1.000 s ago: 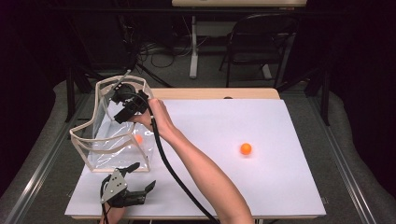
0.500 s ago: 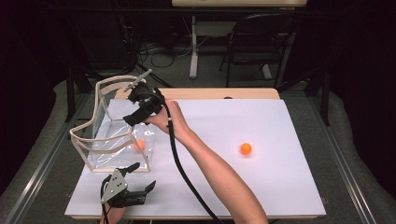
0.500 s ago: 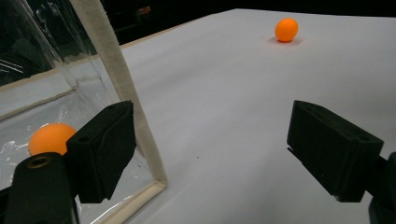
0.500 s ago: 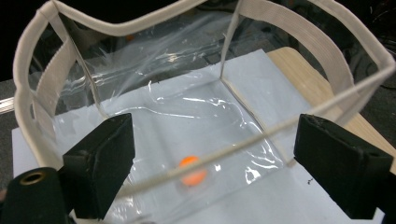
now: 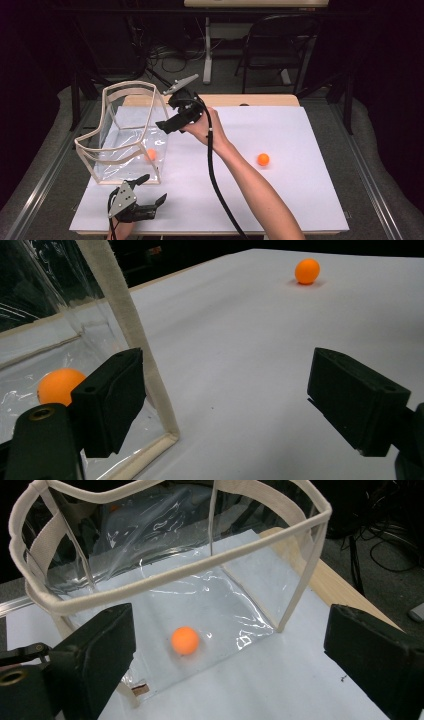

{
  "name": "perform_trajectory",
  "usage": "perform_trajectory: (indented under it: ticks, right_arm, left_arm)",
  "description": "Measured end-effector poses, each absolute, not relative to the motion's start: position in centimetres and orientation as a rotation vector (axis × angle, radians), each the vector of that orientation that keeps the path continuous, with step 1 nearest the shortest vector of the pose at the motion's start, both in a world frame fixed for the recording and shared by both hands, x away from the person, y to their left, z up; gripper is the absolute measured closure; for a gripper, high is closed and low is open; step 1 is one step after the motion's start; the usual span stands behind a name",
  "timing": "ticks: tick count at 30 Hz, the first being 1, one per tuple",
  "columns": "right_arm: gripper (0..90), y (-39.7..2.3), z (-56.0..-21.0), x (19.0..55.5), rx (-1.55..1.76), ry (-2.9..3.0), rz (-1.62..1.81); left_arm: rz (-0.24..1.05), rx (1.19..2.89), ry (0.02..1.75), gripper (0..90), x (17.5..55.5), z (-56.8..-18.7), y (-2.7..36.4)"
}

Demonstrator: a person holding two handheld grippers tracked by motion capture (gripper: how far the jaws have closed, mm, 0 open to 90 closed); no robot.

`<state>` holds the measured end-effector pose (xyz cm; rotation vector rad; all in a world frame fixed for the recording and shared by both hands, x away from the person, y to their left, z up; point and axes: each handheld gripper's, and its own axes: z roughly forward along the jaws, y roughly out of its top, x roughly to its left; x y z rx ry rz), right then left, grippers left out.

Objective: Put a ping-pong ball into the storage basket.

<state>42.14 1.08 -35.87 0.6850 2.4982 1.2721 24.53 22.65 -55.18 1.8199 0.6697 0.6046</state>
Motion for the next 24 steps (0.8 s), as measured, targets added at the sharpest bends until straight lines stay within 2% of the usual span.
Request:
perform_trajectory:
  ticks: [11,24]
  right_arm:
    - [3.3,-2.0,-37.1,41.1,0.701,2.474,1.295]
    - [2.7,-5.5,-40.6,39.6,0.744,2.482,1.257]
  left_arm:
    - [0.607,1.818,0.673,15.7,24.5,-55.2,22.8]
    - [0.604,1.816,0.675,15.7,24.6,-55.2,22.7]
